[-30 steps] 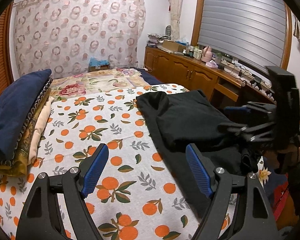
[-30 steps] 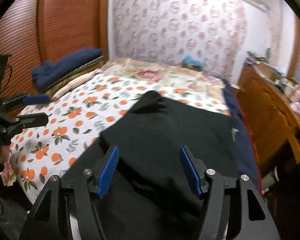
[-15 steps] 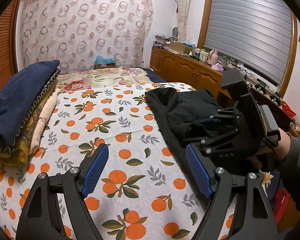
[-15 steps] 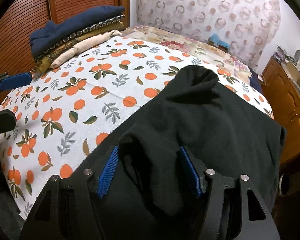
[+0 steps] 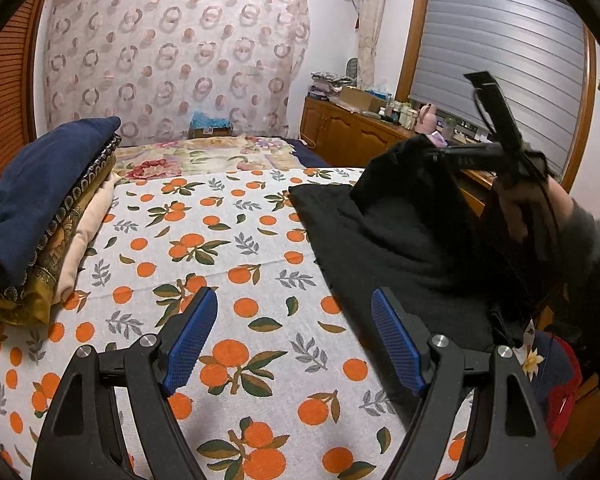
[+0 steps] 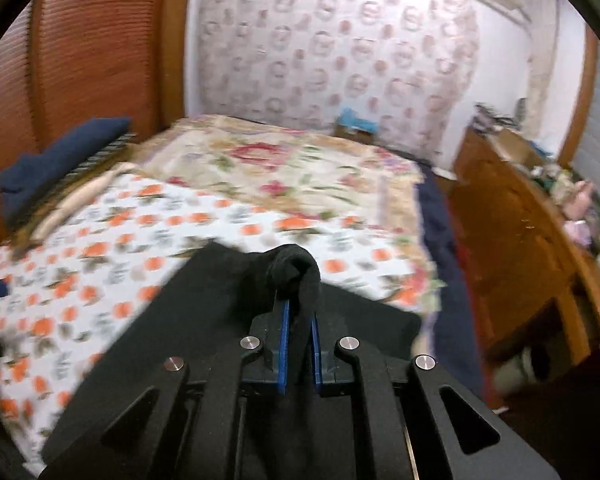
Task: Fold small clothes
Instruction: 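Grasp the folded shirt's end with the right gripper and fold it over, then open the right gripper and withdraw it from the folded shirt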
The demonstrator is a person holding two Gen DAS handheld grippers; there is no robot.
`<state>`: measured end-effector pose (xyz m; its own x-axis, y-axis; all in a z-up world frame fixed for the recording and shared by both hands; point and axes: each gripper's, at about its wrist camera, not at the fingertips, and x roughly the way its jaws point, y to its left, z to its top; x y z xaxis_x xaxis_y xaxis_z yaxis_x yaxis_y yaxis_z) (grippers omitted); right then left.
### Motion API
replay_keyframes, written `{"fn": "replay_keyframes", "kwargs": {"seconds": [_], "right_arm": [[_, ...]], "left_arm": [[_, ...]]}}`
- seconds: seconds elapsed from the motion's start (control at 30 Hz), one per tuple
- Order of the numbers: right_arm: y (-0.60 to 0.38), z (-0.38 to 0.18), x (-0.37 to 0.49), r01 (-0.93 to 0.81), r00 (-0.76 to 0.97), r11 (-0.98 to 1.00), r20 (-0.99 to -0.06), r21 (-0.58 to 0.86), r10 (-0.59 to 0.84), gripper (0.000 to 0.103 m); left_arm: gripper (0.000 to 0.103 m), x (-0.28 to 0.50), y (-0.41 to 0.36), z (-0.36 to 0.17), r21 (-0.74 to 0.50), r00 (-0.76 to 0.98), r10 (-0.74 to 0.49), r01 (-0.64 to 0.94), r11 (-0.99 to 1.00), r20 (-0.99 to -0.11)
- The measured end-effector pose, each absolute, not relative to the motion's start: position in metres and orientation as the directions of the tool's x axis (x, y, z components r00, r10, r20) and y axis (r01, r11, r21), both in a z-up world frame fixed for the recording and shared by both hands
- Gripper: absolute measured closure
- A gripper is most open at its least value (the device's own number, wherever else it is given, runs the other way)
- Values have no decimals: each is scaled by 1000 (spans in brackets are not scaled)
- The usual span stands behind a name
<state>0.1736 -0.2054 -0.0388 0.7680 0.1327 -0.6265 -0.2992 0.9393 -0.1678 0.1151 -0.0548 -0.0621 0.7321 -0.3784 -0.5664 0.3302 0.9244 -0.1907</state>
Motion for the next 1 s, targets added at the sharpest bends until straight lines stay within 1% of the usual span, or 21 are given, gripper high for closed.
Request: {"fn": "replay_keyframes", "kwargs": {"seconds": [0.13,0.33,0.43,0.5,0.53,0.57,0.67,0.73,1.0], "right_arm": [[-220,-46,198,-239,760,952,-647,-190,62,94],[-212,-59,223,-221,755,950,-655,-219,25,95],[-223,-67,237,-176,720,955,-693,-238,-40,94],[-226,-73,244,-151,693,961,-718,-233,-65,82],[-229,-75,245,-125,690,962,-718,-241,-90,72],[-233,-76,245,-104,691,964,-714,-247,-108,65],[-242,-69,238,-71,699,975,-708,-210,-102,59],[-245,-62,224,-68,716,982,-694,-174,-74,59],[-233,-61,128,-184,777,979,-623,-89,89,59]], "left_arm": [[23,116,-56,-63,-191,728,-376,328,925,-573],[23,115,-59,-67,-182,722,-370,327,927,-584],[23,114,-59,-68,-178,721,-366,327,928,-588],[23,114,-59,-69,-179,720,-367,326,928,-589],[23,115,-59,-69,-179,720,-366,325,928,-590],[23,115,-59,-70,-180,718,-365,325,929,-592],[23,116,-60,-71,-178,717,-364,324,929,-595],[23,116,-61,-71,-181,717,-368,327,928,-592],[23,117,-75,-73,-169,704,-380,353,920,-600]]}}
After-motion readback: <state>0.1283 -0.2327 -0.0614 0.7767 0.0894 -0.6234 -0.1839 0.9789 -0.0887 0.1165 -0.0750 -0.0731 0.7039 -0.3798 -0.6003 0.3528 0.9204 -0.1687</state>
